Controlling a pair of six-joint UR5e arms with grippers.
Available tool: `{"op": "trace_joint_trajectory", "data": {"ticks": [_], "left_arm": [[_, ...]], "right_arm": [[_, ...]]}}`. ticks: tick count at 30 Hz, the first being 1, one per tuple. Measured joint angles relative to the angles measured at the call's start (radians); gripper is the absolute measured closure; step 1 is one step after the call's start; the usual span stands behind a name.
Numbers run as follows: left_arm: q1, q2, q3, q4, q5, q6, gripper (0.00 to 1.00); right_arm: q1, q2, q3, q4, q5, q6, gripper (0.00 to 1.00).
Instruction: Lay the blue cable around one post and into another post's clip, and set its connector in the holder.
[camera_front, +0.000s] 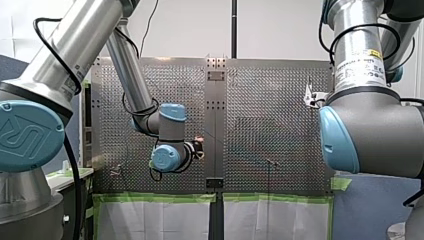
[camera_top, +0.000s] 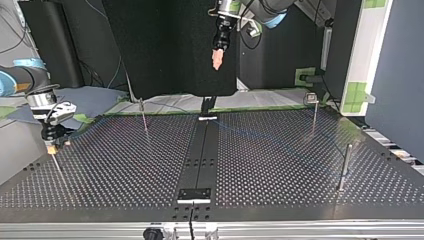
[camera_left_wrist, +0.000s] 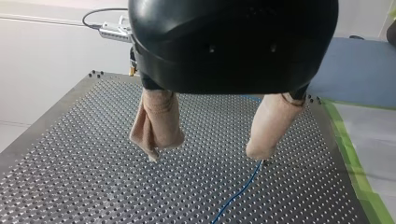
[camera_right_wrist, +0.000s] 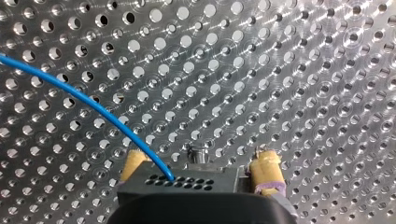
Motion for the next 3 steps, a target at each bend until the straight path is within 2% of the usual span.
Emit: {"op": "trace_joint_trajectory", "data": {"ticks": [3], "left_arm": [[0.0, 0.0, 0.0, 0.0, 0.0, 0.0, 0.0]], "right_arm": [[0.0, 0.0, 0.0, 0.0, 0.0, 0.0, 0.02]]}}
